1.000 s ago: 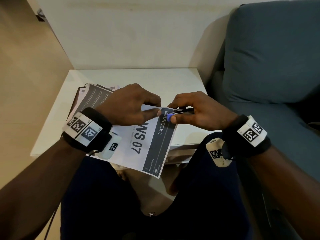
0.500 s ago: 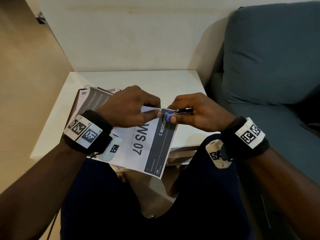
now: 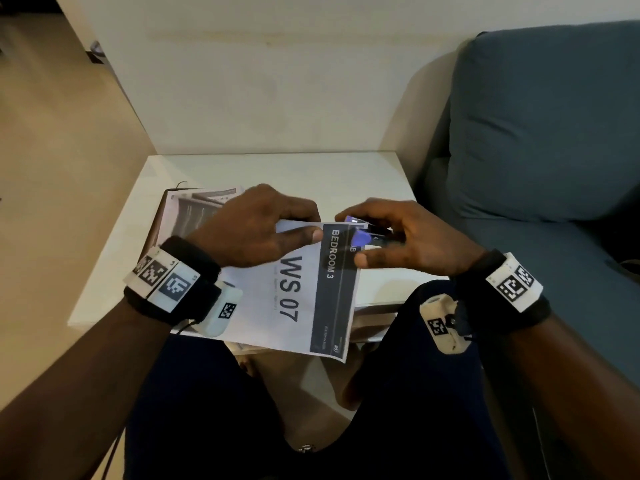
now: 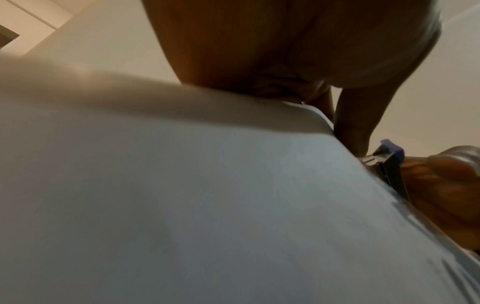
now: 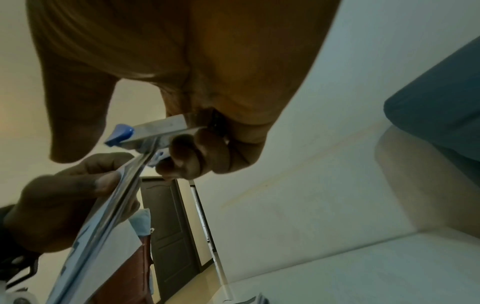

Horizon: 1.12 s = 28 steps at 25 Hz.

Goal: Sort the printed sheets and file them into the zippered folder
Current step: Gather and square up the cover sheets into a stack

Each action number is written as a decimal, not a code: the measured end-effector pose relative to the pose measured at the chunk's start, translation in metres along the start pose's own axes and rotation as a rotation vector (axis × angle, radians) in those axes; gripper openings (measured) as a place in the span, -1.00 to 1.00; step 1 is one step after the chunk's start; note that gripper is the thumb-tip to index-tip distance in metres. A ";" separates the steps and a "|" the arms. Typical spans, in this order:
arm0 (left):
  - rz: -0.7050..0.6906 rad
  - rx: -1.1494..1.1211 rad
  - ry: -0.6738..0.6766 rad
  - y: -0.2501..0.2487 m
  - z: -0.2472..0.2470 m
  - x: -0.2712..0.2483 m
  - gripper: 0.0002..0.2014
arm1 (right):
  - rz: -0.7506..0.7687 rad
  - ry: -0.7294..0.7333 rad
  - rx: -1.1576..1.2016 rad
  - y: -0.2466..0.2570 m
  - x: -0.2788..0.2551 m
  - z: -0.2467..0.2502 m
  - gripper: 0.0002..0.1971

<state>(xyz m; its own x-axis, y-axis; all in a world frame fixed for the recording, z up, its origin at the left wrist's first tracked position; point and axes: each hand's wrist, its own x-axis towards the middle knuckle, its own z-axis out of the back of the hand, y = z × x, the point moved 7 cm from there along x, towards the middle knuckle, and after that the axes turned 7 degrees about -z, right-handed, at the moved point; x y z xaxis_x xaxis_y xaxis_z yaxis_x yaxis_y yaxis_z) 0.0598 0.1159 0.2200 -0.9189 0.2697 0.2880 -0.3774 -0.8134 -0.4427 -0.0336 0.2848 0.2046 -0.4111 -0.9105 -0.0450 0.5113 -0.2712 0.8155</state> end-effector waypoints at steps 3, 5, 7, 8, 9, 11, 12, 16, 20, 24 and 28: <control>0.043 -0.096 -0.038 -0.001 0.008 -0.004 -0.78 | -0.012 -0.079 0.188 -0.003 -0.002 0.010 -0.49; 0.094 -0.160 -0.125 0.002 0.015 -0.007 -0.81 | 0.004 -0.260 0.347 -0.003 -0.001 0.026 -0.60; 0.174 -0.190 -0.263 0.008 0.027 -0.011 -0.83 | -0.006 -0.462 0.510 -0.016 -0.001 0.044 -0.61; 0.213 -0.200 -0.350 0.013 0.033 -0.014 -0.83 | -0.032 -0.502 0.617 -0.025 -0.001 0.047 -0.63; 0.250 -0.224 -0.447 0.020 0.039 -0.019 -0.82 | -0.071 -0.496 0.729 -0.034 0.000 0.045 -0.68; 0.332 -0.310 -0.637 0.038 0.047 -0.030 -0.76 | -0.160 -0.441 0.924 -0.051 0.002 0.029 -0.83; 0.383 -0.358 -0.732 0.050 0.049 -0.036 -0.72 | -0.195 -0.426 0.971 -0.056 0.003 0.019 -0.85; 0.574 -0.574 -1.021 0.095 0.039 -0.056 -0.71 | -0.228 -0.323 0.871 -0.053 0.020 -0.021 -0.67; 0.707 -0.652 -1.083 0.124 0.017 -0.065 -0.69 | -0.381 -0.473 0.852 -0.090 0.043 -0.042 -0.76; 0.724 -0.672 -1.119 0.154 -0.012 -0.063 -0.81 | -0.689 -0.593 0.840 -0.177 0.066 -0.057 -0.83; 0.796 -0.731 -1.128 0.185 -0.054 -0.052 -0.82 | -0.896 -0.653 0.603 -0.260 0.084 -0.059 -0.79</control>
<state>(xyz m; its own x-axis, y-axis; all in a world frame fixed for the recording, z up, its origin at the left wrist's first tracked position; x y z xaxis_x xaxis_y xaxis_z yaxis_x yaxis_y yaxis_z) 0.0318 -0.0208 0.0776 -0.4702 -0.8765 0.1038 -0.1341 -0.0453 -0.9899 -0.1565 0.2603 -0.0450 -0.8180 -0.1113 -0.5644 -0.4931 -0.3696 0.7875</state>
